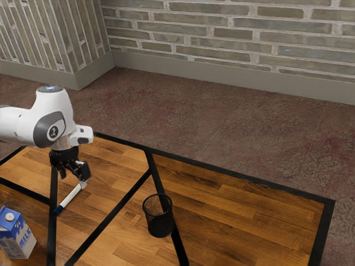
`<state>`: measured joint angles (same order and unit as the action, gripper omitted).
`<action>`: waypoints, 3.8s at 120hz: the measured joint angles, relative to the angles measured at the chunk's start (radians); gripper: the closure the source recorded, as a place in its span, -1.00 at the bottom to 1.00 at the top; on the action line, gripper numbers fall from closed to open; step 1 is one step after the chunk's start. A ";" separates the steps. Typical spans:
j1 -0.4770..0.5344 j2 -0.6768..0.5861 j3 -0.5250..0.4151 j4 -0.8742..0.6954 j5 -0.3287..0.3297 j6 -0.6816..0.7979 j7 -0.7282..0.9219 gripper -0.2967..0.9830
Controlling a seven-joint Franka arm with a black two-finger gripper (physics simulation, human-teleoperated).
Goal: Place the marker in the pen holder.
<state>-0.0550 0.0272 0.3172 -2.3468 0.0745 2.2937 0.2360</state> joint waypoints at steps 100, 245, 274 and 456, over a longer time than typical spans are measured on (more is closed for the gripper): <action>-0.002 0.241 0.053 0.130 -0.036 0.050 0.099 -0.30; -0.002 0.269 0.046 0.131 -0.040 0.103 0.104 0.54; -0.006 0.168 0.001 0.128 -0.047 0.107 0.100 0.59; -0.007 -0.167 -0.600 -0.080 -0.280 0.433 0.107 -0.07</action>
<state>-0.0618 -0.1399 -0.2825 -2.4272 -0.2055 2.7272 0.3426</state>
